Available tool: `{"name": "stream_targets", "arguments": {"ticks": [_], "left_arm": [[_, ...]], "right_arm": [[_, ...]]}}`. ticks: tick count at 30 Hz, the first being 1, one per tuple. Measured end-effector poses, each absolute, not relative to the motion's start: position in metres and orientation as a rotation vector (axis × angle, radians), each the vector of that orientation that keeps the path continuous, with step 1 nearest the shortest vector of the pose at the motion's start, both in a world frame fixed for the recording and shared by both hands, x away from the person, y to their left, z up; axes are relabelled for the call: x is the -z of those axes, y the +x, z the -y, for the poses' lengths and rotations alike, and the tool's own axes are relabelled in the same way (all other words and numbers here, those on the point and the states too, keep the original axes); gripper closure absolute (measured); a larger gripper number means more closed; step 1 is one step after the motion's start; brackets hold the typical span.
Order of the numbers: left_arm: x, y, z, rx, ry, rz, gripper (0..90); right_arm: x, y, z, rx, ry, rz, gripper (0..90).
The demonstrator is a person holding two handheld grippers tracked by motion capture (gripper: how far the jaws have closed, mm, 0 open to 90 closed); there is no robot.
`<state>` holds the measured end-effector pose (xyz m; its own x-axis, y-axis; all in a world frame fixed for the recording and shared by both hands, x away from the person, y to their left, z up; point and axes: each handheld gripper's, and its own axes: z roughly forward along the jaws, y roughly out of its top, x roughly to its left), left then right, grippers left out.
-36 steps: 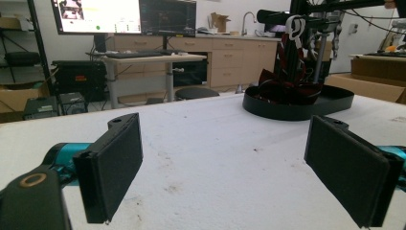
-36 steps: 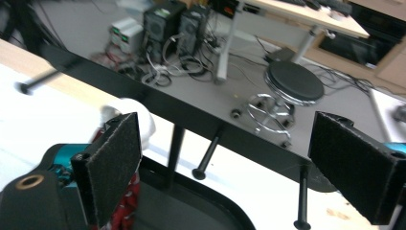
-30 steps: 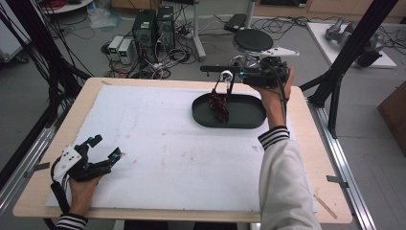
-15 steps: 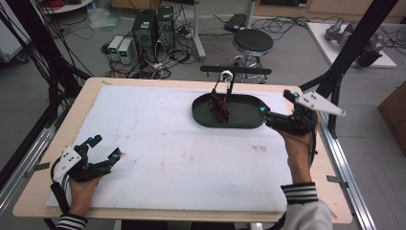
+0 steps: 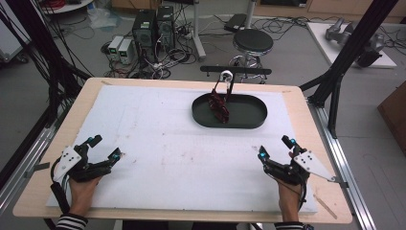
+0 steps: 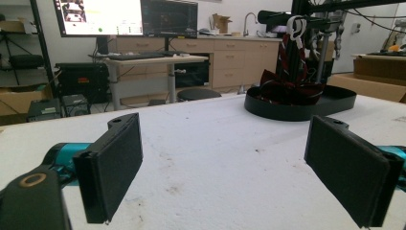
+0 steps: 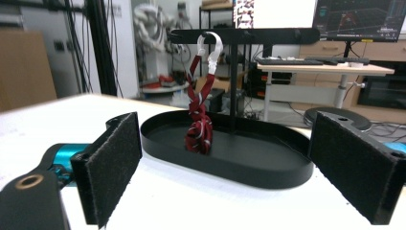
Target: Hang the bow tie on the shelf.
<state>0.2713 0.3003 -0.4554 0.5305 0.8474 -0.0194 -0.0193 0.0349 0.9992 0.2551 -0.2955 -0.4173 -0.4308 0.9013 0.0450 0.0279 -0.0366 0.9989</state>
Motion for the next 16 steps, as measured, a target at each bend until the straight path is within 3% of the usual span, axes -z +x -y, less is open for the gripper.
{"name": "stream_targets", "arguments": {"ticks": [7, 16], "left_arm": [[0.455, 0.271, -0.3, -0.784, 1.382, -0.783, 13.4], [0.456, 0.271, -0.3, -0.789, 1.38, -0.783, 13.3]], "right_arm": [[0.45, 0.259, 0.295, -1.515, 1.075, -1.533, 10.3], [0.454, 0.258, 0.292, -1.492, 1.06, -1.51, 10.3]]}}
